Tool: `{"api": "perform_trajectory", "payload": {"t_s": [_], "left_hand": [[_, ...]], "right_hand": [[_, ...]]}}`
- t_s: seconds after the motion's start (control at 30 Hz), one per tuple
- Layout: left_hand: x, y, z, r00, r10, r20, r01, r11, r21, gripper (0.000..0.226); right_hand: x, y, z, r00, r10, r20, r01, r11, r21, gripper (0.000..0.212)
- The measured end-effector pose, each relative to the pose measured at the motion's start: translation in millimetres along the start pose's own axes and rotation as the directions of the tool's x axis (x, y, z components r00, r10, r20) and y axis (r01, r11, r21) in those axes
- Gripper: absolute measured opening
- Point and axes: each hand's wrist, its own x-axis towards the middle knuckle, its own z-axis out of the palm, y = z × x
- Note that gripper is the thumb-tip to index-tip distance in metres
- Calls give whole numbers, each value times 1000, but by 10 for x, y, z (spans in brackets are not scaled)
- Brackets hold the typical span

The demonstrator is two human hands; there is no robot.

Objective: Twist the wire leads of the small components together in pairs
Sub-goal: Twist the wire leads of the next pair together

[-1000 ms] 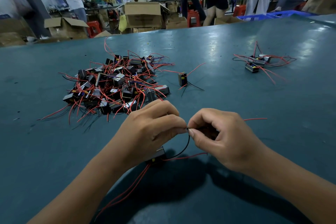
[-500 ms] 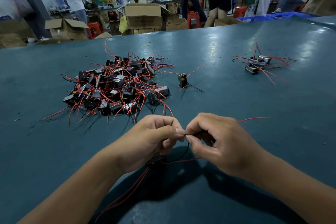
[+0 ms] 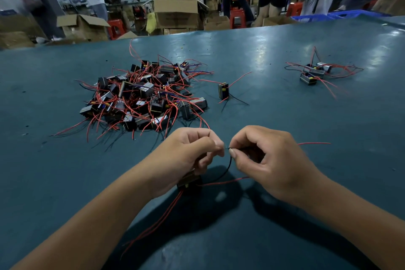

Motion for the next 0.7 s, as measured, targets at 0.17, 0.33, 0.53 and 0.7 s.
{"api": "perform_trajectory", "payload": {"t_s": [0.17, 0.33, 0.53, 0.7], "left_hand": [[-9, -30, -25, 984, 168, 50, -175, 917, 357, 16], [23, -70, -20, 985, 164, 58, -172, 873, 457, 16], [27, -45, -141, 987, 161, 19, -151, 871, 467, 15], [43, -49, -210, 968, 249, -22, -167, 710, 685, 12]], "right_hand": [[5, 16, 17, 993, 114, -43, -110, 991, 71, 8], [26, 80, 1, 974, 227, 1, -224, 961, 163, 15], [64, 129, -68, 964, 266, -9, -262, 956, 129, 12], [50, 209, -47, 952, 302, 38, -304, 951, 60, 9]]}}
